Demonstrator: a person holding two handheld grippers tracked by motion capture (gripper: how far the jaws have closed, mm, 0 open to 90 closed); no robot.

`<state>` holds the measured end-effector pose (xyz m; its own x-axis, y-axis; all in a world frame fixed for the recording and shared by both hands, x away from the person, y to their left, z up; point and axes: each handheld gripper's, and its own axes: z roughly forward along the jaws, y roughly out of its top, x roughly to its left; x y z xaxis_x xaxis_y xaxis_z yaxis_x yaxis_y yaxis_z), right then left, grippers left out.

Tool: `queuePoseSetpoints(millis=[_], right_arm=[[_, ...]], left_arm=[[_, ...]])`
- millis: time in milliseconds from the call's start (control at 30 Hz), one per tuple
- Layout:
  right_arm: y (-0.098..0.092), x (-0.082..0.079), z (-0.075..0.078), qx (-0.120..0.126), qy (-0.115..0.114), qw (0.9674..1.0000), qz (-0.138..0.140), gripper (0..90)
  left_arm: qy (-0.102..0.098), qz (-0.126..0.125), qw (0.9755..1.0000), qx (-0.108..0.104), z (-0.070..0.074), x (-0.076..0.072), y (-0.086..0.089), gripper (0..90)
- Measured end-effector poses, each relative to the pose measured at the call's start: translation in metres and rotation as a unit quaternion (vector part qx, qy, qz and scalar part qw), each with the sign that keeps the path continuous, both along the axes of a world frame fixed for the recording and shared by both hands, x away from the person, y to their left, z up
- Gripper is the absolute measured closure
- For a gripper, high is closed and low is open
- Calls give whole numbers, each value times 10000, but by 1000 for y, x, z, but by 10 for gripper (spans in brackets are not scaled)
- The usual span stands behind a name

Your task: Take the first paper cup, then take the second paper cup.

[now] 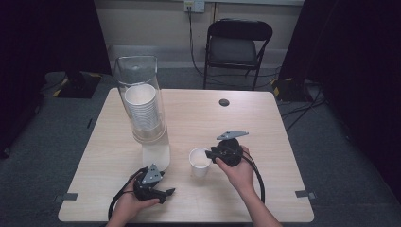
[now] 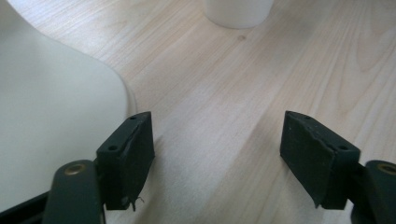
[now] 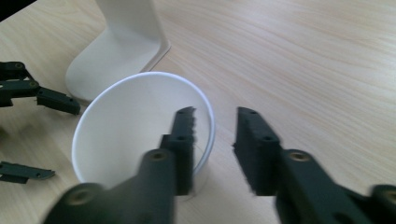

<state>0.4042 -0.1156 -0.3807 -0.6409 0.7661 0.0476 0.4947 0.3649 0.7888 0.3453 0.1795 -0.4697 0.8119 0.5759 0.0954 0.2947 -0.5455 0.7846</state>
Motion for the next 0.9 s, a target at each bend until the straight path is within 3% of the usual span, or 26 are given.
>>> queuePoseSetpoints(millis=[33, 67, 100, 200, 233, 367, 467, 500, 700, 900], right_arm=[[-1, 0, 0, 20, -33, 10000, -40, 473], [-2, 0, 1, 26, -70, 10000, -38, 469], [-6, -3, 3, 84, -174, 9998, -68, 360], [-12, -6, 5, 206, -220, 9995, -116, 313], [-19, -8, 7, 365, -189, 9991, -51, 277], [-33, -15, 12, 345, -394, 9986, -84, 215], [-55, -25, 12, 379, -553, 9976, -193, 161], [-61, -27, 9, 348, -577, 9975, -194, 139], [-91, -34, -15, 265, -461, 9982, -294, 144], [-103, -37, -41, 4, -324, 9986, -410, 145]], left_arm=[[8, -9, 10000, 16, 0, 0, 1, 253], [-2, 7, 10000, -60, -1, 0, 1, 253], [47, 26, 10000, -11, 0, 0, 3, 244], [95, 90, 9999, -46, 0, 0, 5, 233], [49, 97, 9999, -112, -2, 0, 7, 230], [85, 180, 9997, -139, -2, 1, 9, 226], [88, 205, 9996, -159, -2, 0, 10, 218], [88, 203, 9997, -88, -1, 0, 11, 218], [86, 216, 9996, -134, -2, 1, 12, 217], [76, 236, 9996, -135, -2, 1, 13, 215]])
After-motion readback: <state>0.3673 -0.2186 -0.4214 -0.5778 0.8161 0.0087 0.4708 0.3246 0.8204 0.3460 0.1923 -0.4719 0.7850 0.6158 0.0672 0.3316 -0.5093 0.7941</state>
